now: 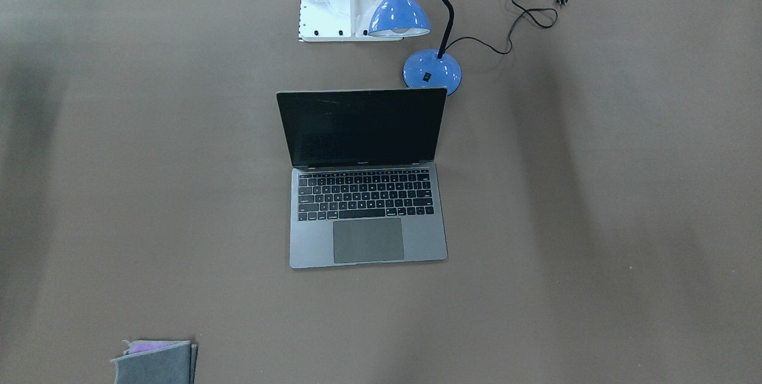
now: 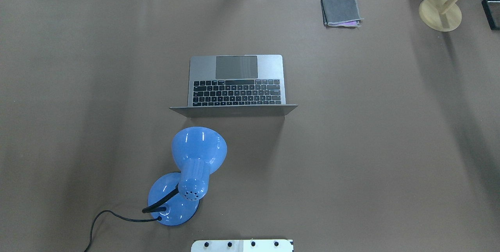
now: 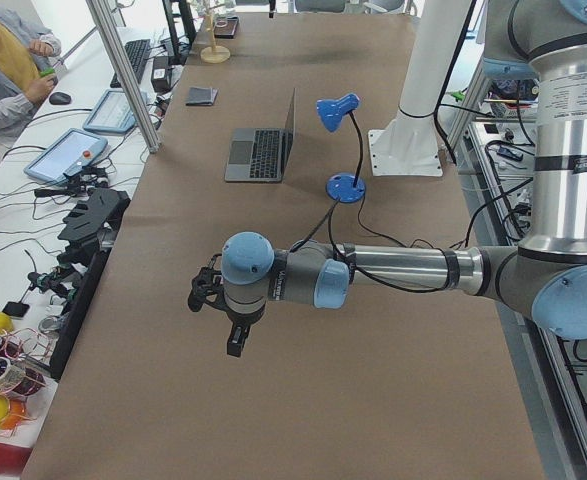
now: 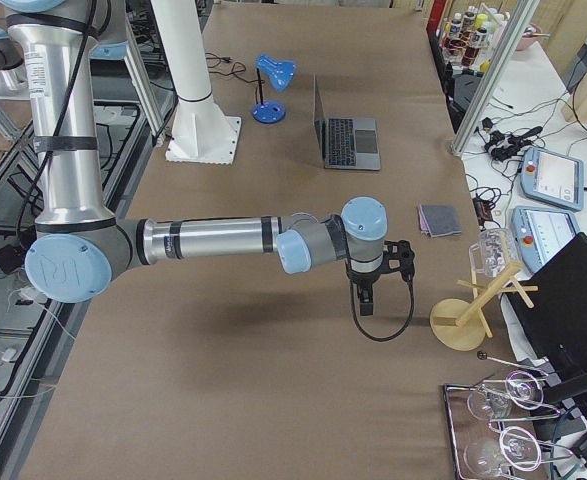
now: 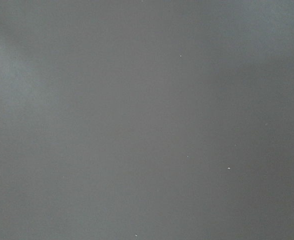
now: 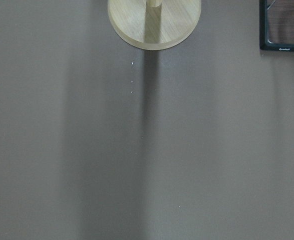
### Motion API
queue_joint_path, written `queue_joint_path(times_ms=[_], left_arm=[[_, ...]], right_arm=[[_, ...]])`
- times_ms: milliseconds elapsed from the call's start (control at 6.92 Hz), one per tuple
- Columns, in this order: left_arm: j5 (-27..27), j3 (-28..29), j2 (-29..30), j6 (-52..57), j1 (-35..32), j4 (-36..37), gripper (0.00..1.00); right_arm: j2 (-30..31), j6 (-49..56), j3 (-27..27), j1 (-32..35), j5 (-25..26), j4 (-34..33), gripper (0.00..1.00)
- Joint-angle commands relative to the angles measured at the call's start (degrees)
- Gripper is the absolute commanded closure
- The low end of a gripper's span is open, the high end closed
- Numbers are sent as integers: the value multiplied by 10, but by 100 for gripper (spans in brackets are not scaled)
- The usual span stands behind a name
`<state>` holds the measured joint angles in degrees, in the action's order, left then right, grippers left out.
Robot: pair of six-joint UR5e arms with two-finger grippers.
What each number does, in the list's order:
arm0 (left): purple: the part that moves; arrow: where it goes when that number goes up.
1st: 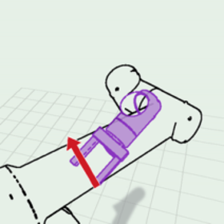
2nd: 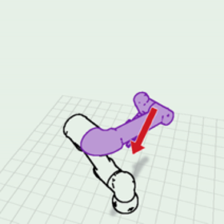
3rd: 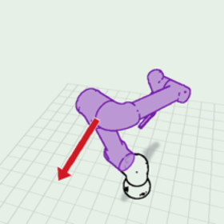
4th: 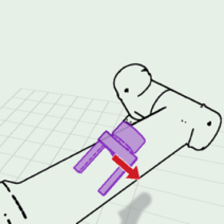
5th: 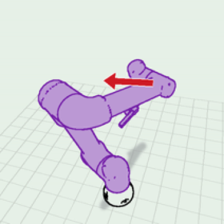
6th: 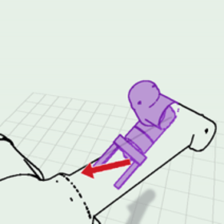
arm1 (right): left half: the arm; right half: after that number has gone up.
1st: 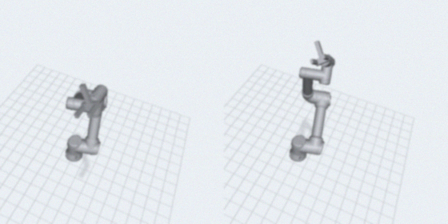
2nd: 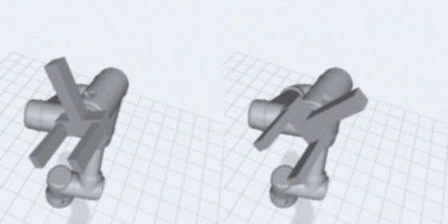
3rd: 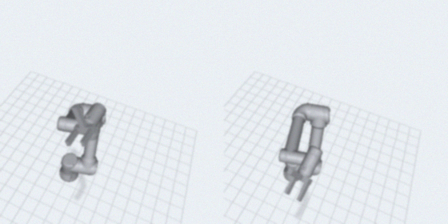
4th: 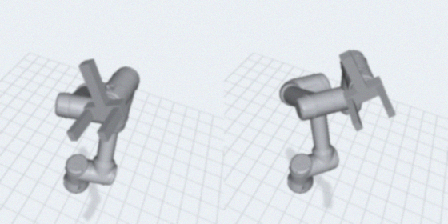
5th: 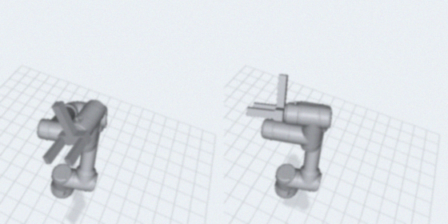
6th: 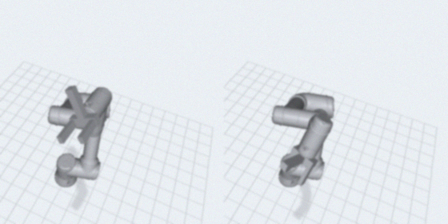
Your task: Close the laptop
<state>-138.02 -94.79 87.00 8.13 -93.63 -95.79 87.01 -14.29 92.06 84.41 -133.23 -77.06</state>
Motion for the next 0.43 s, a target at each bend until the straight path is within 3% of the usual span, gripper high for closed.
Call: queue_joint_path(times_ms=[0,289], left_arm=[[-1,-15,-6,5,-3,3,2],[-8,-28,-30,4,-3,-4,2]], right_arm=[[-10,54,8,14,-2,-58,0],[-5,50,12,13,-9,-59,0]])
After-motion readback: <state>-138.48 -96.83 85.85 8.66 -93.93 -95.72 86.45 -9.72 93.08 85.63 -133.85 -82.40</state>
